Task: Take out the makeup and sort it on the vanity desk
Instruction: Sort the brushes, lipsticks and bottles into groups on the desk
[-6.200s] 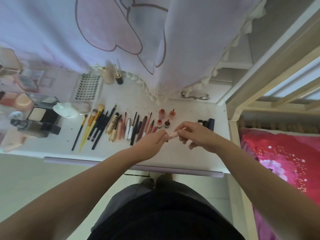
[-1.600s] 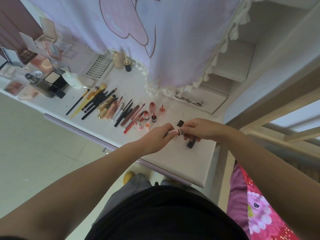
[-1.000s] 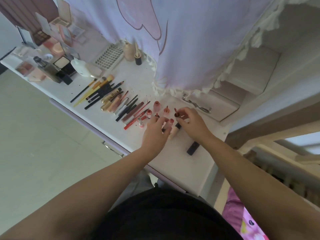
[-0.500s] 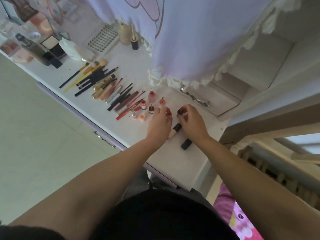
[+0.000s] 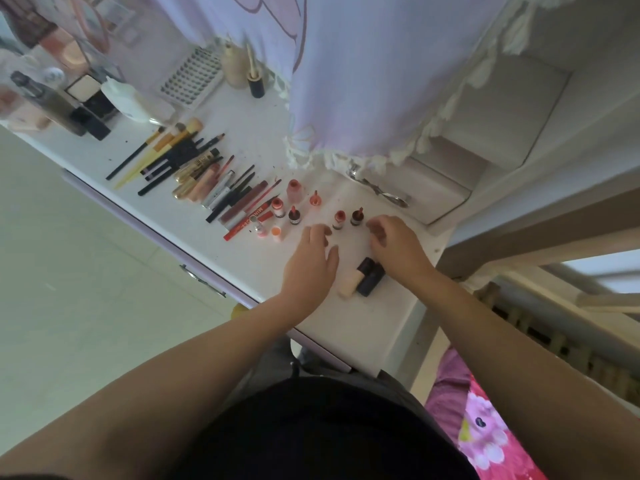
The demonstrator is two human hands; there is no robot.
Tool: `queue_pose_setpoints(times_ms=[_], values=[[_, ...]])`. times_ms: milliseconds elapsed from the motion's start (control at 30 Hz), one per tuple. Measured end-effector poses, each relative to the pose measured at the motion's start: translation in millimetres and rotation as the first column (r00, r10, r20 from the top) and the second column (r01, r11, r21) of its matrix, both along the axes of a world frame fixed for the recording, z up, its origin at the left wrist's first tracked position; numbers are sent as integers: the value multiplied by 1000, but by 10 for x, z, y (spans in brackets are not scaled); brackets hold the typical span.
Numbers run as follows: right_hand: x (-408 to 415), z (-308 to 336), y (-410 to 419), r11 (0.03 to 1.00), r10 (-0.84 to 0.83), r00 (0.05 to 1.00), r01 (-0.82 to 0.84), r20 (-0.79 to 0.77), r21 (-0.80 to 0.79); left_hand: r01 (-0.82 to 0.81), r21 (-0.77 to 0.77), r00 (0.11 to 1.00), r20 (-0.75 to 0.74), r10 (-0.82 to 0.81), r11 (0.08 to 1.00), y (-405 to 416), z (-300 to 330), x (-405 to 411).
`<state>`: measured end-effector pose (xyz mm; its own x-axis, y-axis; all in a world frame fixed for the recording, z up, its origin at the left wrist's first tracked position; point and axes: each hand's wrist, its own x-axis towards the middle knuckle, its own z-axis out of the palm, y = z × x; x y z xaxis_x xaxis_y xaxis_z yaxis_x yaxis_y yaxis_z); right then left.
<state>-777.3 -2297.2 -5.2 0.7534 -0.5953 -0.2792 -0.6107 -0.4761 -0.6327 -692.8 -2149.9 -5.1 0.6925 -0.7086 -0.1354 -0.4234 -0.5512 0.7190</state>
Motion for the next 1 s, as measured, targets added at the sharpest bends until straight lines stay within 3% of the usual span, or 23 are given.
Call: queue_pose_setpoints(times_ms=[100, 200, 567, 633, 700, 833, 900, 1000], values=[[-191, 51, -42, 978, 202, 978, -204, -53, -44, 197, 130, 978, 43, -204, 972, 132, -29, -194], [-250, 85, -65, 946, 309, 947, -316, -91, -75, 331, 335, 879, 232, -417, 882, 75, -108, -279], [-171, 120, 49, 896, 375, 901, -413, -220, -165, 279, 317, 894, 258, -365, 907, 103, -123, -96], [-119, 206, 81, 931, 338, 928, -355, -157, -89, 251, 244, 917, 250, -311, 937, 139, -76, -40], [-92, 324, 124, 965, 243, 970, -238, -31, 114, 240, 148, 930, 247, -271, 959, 187, 9, 40], [-71, 517, 230, 874, 75, 997, -78, 25, 480, 344, 69, 884, 312, -348, 936, 294, 184, 143], [-78, 560, 257, 825, 5, 998, -43, 69, 563, 381, 82, 877, 284, -388, 921, 307, 243, 165], [-117, 599, 292, 831, -28, 983, -77, 180, 551, 377, 28, 921, 99, -378, 926, 272, 346, 214]])
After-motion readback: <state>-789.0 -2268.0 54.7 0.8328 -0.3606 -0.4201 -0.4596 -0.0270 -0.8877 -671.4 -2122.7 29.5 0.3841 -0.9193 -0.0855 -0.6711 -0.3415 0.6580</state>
